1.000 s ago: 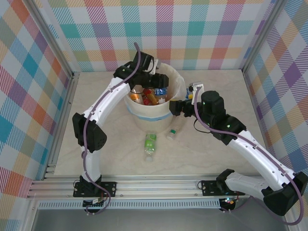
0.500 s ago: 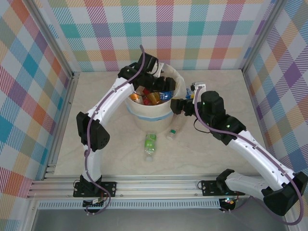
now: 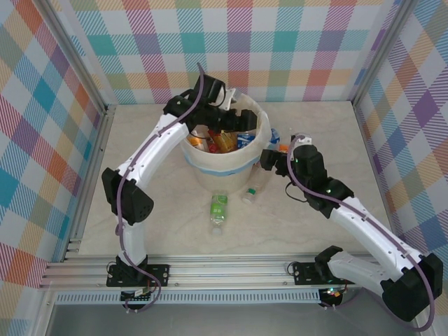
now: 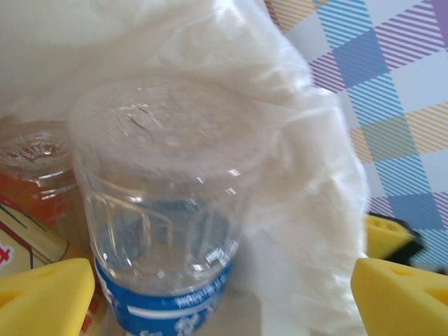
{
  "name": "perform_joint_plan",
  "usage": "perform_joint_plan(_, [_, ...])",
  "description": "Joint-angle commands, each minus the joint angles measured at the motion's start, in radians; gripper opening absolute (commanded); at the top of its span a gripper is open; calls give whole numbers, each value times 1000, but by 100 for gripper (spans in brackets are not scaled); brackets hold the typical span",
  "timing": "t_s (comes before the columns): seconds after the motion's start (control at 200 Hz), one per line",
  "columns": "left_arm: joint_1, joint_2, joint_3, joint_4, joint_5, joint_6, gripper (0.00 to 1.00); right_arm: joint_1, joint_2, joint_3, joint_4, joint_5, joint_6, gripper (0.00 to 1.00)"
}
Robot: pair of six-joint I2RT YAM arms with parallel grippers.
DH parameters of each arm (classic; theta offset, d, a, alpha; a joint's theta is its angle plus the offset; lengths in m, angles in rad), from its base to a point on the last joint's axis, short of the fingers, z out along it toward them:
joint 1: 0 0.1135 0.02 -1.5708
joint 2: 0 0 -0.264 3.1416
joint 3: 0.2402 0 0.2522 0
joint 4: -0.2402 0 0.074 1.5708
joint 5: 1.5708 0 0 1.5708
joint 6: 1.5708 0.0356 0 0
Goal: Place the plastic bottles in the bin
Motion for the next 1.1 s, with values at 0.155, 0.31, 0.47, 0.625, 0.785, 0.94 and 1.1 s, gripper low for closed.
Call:
perform_joint_plan(0.155, [-8,-173,-155,183,110,-21,100,-65,-14,-141,49,-29,187,100])
perform_joint_plan(0.31, [-8,-249,-270,280,98,-28,100,-75,82,-147,71,-136,225,100])
perform_joint_plan(0.47, [-8,-316,-381,362,24,-36,100,-75,211,-130,147,-242,284,100])
perform_joint_plan(0.625, [-8,-272,-394,475,30,-69,100,-74,300,-139,217,-214,355,100])
perform_joint_plan(0.785, [-8,-138,-251,463,128,-116,100,-75,388,-142,310,-237,360,100])
perform_joint_plan(0.94, [-8,-47,-171,445,113,-120,100,-72,476,-135,317,-210,419,100])
perform_joint_plan(1.1, [-8,24,-146,386,95,-130,100,-72,543,-142,332,-164,460,100])
